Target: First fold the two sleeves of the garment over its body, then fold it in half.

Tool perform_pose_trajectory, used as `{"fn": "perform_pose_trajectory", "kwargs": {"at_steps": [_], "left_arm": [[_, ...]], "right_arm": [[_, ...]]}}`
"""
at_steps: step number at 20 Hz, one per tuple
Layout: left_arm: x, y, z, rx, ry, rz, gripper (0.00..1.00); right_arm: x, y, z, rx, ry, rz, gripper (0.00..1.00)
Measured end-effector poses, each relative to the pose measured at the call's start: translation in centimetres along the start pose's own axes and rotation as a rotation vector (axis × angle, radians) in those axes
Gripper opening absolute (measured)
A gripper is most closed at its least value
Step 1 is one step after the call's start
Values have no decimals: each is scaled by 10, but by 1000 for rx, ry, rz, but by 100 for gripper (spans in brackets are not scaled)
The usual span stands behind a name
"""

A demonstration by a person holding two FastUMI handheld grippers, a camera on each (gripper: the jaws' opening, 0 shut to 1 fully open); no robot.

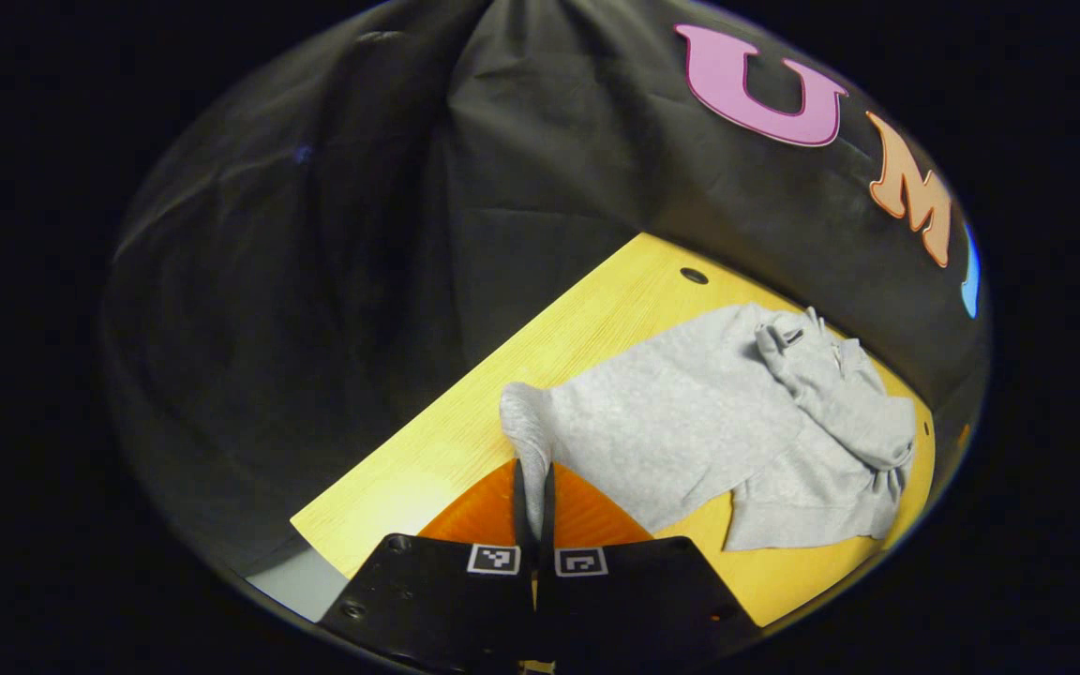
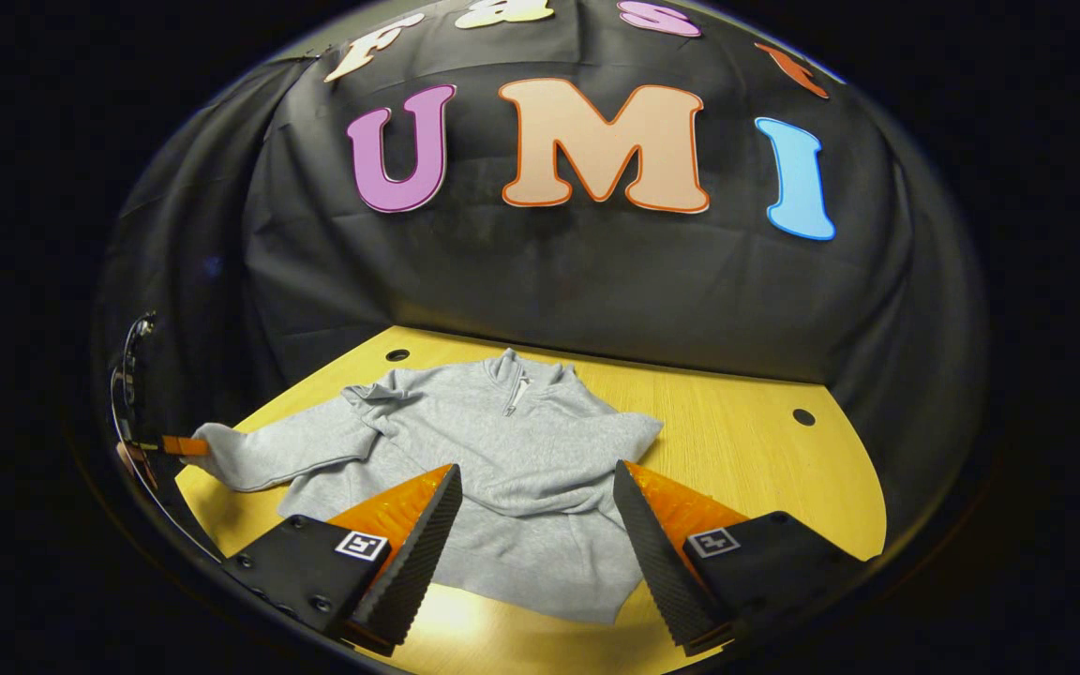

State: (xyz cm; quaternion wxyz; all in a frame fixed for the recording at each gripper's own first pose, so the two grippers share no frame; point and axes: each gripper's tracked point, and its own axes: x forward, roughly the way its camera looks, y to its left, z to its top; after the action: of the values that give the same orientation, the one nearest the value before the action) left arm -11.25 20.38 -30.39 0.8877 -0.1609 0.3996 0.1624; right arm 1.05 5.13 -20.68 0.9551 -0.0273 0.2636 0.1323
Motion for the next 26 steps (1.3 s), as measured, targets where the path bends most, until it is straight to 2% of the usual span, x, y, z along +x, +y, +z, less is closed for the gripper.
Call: {"fn": "perform_pose_trajectory", "kwargs": {"at_steps": [8,15,20,26], "left_arm": [[-10,-53,72,66,-120,-78,0],[-12,-119,128,115,-207,-160,0],[-15,-191,157,177,-261,-245,0],[-22,-298,163,262,-292,-386,0]], "right_arm": [[-24,-30,-19,56,4,-44,99],[-52,-74,-34,120,1,-122,99],[-72,-105,-49,169,4,-179,100],[-98,-139,-68,202,11,-240,99]]}}
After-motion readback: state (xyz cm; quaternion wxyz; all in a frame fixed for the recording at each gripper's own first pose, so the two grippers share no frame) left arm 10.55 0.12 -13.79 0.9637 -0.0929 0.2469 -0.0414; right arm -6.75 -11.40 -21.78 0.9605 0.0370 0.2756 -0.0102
